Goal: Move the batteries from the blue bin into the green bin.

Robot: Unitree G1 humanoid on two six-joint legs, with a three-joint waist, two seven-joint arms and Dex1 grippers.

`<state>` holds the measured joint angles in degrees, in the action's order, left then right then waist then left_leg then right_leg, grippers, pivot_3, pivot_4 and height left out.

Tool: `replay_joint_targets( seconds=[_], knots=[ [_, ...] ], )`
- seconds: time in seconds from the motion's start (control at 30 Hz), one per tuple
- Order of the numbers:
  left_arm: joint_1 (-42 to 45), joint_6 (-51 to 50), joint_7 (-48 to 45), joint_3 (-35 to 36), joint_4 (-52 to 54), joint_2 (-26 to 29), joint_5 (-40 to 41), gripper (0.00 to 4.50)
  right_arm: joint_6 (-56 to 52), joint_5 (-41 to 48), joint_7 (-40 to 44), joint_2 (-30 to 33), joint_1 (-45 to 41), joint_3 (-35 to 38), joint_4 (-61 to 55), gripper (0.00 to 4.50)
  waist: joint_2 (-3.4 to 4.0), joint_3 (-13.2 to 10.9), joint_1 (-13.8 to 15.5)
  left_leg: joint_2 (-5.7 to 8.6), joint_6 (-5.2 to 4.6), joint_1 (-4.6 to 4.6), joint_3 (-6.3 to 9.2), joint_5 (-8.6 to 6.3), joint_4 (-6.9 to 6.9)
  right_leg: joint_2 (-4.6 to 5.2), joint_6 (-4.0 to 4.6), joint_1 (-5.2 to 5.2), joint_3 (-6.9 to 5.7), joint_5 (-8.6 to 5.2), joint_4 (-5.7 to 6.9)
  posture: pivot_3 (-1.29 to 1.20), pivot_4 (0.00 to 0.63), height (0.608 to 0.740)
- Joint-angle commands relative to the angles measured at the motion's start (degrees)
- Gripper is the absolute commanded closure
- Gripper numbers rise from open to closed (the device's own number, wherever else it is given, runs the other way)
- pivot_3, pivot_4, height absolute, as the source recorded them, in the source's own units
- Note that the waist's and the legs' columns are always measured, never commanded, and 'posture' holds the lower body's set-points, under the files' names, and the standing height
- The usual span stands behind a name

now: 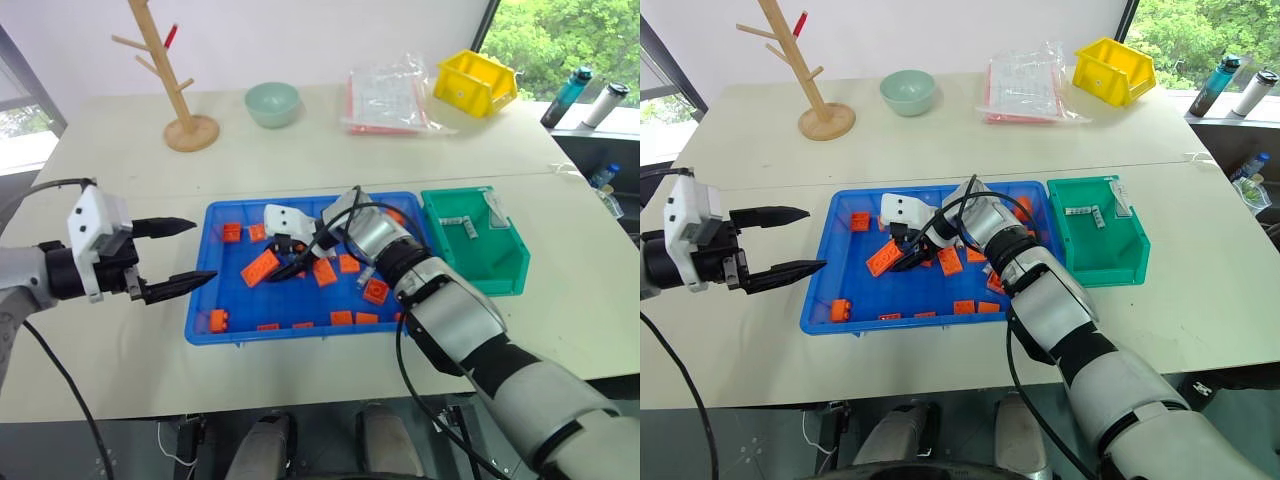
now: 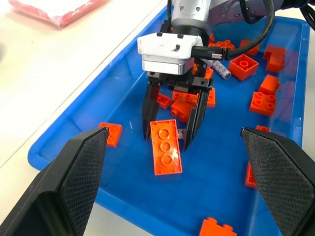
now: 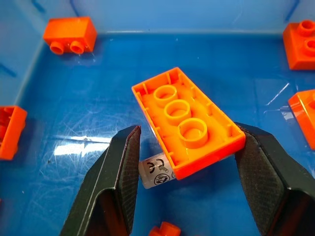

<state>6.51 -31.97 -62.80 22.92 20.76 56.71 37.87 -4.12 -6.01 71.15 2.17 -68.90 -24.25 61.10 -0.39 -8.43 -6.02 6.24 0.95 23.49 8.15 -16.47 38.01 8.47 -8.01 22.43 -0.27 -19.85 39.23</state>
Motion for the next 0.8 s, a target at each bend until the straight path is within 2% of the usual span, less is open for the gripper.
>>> replay_joint_targets(
  seconds=[0.03,0.2,0.37,0.53,0.67,0.8],
  knots=[
    [1.49,1.57,0.26,-0.64,-0.4,-0.11,-0.57,0.0,-0.47,0.17,1.54,0.35,-1.25,1.28,-3.91,2.28,0.01,0.0,0.01,0.0,0.0,0.0,0.0,0.0,0.0,0.0,0.0,0.0,0.0,0.0,0.0,0.0,0.15,0.726],
    [3.11,2.2,0.06,-2.51,-0.94,-0.62,-0.79,0.0,-3.59,0.87,4.58,3.07,0.67,1.51,-11.3,2.28,0.01,0.0,0.07,0.01,0.0,0.0,0.0,0.0,0.04,0.01,0.0,0.01,0.0,0.0,0.01,0.0,0.15,0.726],
    [4.84,2.02,-0.09,-4.4,-0.85,-1.3,-0.3,0.0,-9.16,2.49,5.57,9.58,2.95,3.95,-23.08,2.28,0.0,0.0,0.47,0.05,0.0,0.0,0.0,0.0,0.05,0.06,0.0,-0.01,0.0,0.0,0.04,0.0,0.15,0.726],
    [6.49,1.97,0.0,-6.45,-1.27,-2.45,-0.46,0.0,-20.16,6.43,2.08,20.35,6.16,12.13,-38.57,2.28,0.0,0.0,0.9,0.1,-0.01,0.03,0.0,0.0,0.06,0.11,0.0,-0.04,0.0,0.0,0.01,0.0,0.15,0.726],
    [7.05,2.07,-0.41,-7.74,-1.44,-3.42,-0.34,0.0,-30.05,8.54,-1.94,32.97,10.84,21.7,-46.09,2.28,-0.01,0.01,1.9,0.09,-0.01,0.04,-0.06,-0.01,0.03,0.13,0.0,-0.03,0.0,0.0,-0.01,0.0,0.15,0.726],
    [9.37,3.27,-1.36,-10.05,-4.05,-4.51,-1.49,0.0,-35.25,9.42,-3.88,46.47,22.92,29.42,-52.98,2.28,-0.01,0.0,3.57,0.15,-0.07,0.08,-0.13,-0.04,0.02,0.18,0.0,-0.09,0.01,0.0,-0.09,0.0,0.15,0.726]
  ],
)
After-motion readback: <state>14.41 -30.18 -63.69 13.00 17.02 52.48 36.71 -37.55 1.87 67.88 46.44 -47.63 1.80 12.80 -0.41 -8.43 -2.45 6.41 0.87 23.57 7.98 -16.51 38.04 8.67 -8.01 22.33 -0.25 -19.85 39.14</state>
